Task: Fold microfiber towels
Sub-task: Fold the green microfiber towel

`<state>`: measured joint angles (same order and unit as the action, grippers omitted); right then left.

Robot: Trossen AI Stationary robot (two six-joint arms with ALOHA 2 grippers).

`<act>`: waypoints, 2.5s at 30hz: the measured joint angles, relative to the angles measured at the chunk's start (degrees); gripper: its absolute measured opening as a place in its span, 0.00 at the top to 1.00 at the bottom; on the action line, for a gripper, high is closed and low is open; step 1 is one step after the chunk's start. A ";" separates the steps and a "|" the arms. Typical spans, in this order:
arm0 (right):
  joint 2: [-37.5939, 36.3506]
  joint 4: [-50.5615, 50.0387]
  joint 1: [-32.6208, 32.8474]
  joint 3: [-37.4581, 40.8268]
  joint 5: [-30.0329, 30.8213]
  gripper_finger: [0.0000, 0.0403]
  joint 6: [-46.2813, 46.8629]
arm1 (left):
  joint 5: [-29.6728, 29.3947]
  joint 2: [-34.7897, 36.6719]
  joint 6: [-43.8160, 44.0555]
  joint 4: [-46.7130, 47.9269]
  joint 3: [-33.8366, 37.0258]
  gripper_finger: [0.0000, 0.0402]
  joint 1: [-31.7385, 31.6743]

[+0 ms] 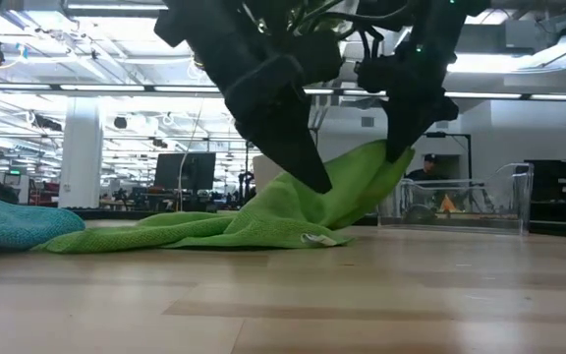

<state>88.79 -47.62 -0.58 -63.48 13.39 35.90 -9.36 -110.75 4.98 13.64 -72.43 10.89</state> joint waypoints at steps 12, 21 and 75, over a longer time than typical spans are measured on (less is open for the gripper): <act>0.00 -1.19 0.00 0.00 -0.04 0.94 0.71 | -0.74 -5.44 -0.93 -3.37 0.64 0.45 0.05; 0.00 -1.46 0.00 0.00 0.02 0.96 0.67 | -1.93 -5.67 -2.25 -2.88 0.55 0.47 -0.62; -17.50 -15.58 0.80 0.00 5.37 0.98 12.24 | -19.27 24.66 0.89 29.36 0.49 1.00 -4.06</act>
<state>71.30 -63.20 0.22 -63.48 18.76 48.15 -28.63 -86.09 5.88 43.00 -71.94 6.82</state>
